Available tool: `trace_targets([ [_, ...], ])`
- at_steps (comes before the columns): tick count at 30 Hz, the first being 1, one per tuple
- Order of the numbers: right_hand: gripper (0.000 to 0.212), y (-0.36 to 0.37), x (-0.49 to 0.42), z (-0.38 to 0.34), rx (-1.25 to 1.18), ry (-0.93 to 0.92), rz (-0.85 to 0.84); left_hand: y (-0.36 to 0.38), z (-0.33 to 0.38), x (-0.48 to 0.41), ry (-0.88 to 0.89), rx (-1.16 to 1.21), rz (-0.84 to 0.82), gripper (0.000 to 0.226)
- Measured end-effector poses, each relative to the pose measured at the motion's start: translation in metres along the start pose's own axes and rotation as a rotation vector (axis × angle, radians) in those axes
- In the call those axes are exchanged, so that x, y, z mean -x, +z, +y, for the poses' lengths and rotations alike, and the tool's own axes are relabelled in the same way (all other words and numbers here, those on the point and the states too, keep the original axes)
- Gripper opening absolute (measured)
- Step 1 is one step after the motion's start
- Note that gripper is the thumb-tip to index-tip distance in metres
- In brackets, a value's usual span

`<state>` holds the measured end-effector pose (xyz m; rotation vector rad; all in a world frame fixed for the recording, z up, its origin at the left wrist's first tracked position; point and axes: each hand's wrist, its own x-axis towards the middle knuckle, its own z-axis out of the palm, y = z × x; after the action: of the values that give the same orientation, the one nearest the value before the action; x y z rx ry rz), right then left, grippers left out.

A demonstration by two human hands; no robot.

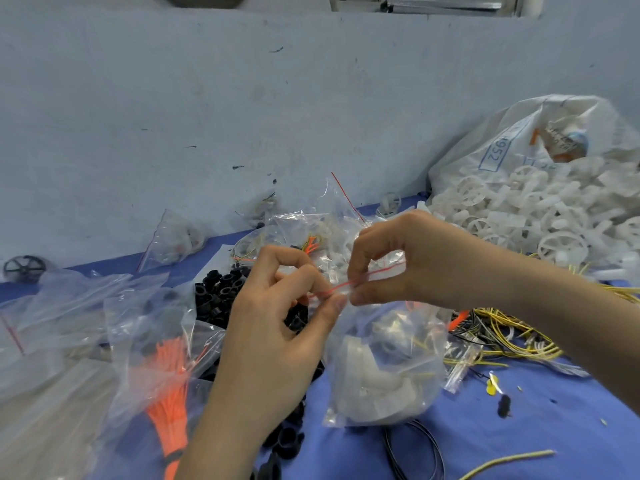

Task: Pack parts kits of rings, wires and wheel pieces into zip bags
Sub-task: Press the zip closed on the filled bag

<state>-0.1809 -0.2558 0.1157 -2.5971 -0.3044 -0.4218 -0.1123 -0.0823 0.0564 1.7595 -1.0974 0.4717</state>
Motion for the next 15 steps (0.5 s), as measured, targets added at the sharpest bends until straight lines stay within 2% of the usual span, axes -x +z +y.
trace_targets([
  [6, 0.011, 0.0013, 0.0043, 0.0017, 0.125, -0.143, 0.074, -0.0013, -0.0023, -0.0018, 0.011, -0.001, 0.001, 0.016],
  [11, 0.017, -0.0018, 0.006, 0.0076, 0.175, -0.115, 0.062, -0.0041, -0.0038, -0.0017, -0.004, -0.002, 0.033, 0.017],
  [15, 0.025, 0.0018, 0.0088, 0.0102, 0.223, -0.191, 0.062, -0.0002, -0.002, -0.0005, -0.014, -0.005, 0.002, 0.02],
])
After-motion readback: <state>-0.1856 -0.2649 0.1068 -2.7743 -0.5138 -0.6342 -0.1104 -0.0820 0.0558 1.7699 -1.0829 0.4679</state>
